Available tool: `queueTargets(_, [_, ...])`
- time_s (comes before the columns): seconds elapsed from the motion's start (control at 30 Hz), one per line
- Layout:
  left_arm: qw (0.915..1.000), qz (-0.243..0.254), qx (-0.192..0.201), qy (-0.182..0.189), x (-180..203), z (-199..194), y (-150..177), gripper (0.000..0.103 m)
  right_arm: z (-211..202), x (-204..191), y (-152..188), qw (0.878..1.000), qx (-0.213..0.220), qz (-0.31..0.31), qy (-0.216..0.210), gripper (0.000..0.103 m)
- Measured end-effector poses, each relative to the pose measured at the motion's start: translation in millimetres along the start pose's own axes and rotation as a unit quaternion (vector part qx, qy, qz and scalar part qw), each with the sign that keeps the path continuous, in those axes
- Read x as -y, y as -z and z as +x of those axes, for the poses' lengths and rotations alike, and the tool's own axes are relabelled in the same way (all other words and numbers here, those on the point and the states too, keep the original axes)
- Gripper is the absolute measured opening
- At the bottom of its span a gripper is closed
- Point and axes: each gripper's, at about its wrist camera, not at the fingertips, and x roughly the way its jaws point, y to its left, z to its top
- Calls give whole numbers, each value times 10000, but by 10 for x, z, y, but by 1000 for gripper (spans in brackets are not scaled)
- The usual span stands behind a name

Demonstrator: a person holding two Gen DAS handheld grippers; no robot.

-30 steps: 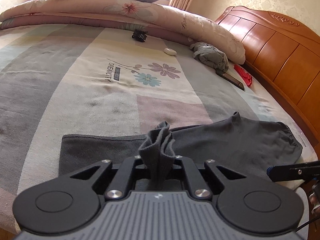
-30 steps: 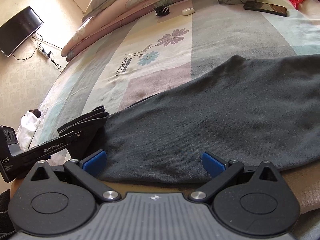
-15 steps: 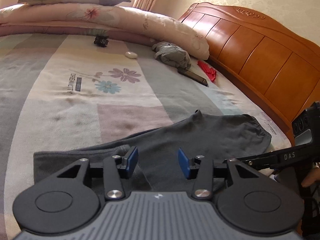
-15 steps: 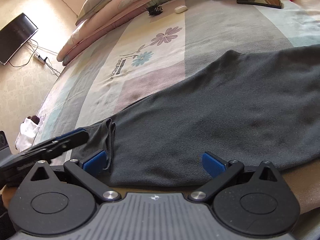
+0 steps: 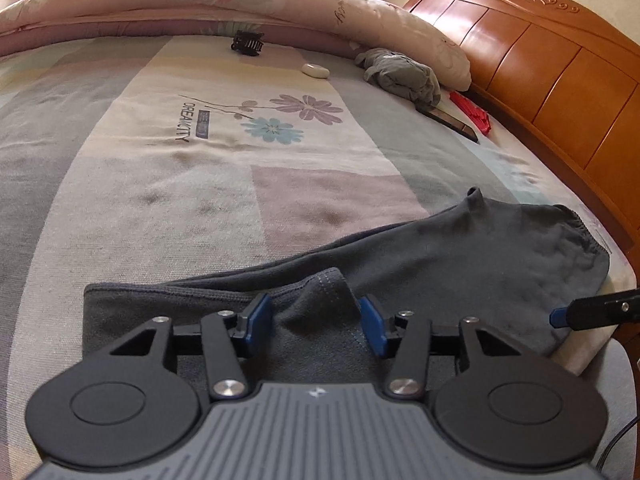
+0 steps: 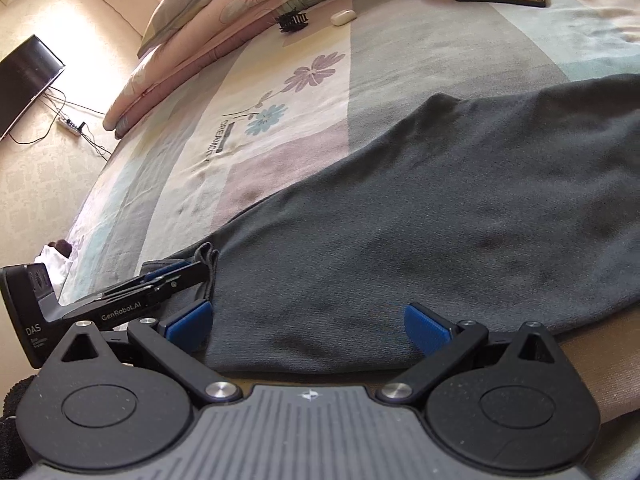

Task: Fold clothes
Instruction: 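Lay the cuff onto the sweatpants and open the left gripper, then move the right gripper to the elastic waistband of the sweatpants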

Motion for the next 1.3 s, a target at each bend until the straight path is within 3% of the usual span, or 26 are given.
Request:
queueTargets(0.23, [9978, 642, 5, -186, 105, -417, 128, 51, -18, 23, -14, 9998, 108, -91, 109, 103])
queueTargets(0.37, [9983, 342, -299, -375, -52, -421, 411, 51, 14, -14, 36, 9972, 166, -491, 540, 103])
queueTargets(0.43, [9989, 243, -254, -303, -98, -490, 462, 52, 28, -4, 63, 9952, 173, -663, 693, 103])
queueTargets(0.63, [9982, 225, 174, -520, -209, -590, 156, 55, -72, 21, 39, 9934, 487, -796, 673, 103])
queueTargets(0.8, [9967, -358, -78, -727, -468, -256, 116, 55, 2, 83, 74, 9905, 381, -898, 972, 103])
queueTargets(0.93, [9962, -280, 33, -819, -310, -378, 83, 56, -23, 182, 151, 9915, 262, -821, 973, 103])
queueTargets(1.1, [9984, 13, 300, -485, 82, -472, 46, 57, -167, 258, 95, 9896, 517, -906, 992, 103])
queueTargets(1.17, [9990, 142, 186, -380, 214, -376, 95, 57, -151, 333, 126, 9883, 524, -922, 1097, 103])
queueTargets(1.3, [9984, 150, -167, -520, 292, -150, 241, 57, -186, 458, 298, 9856, 549, -1164, 1098, 103])
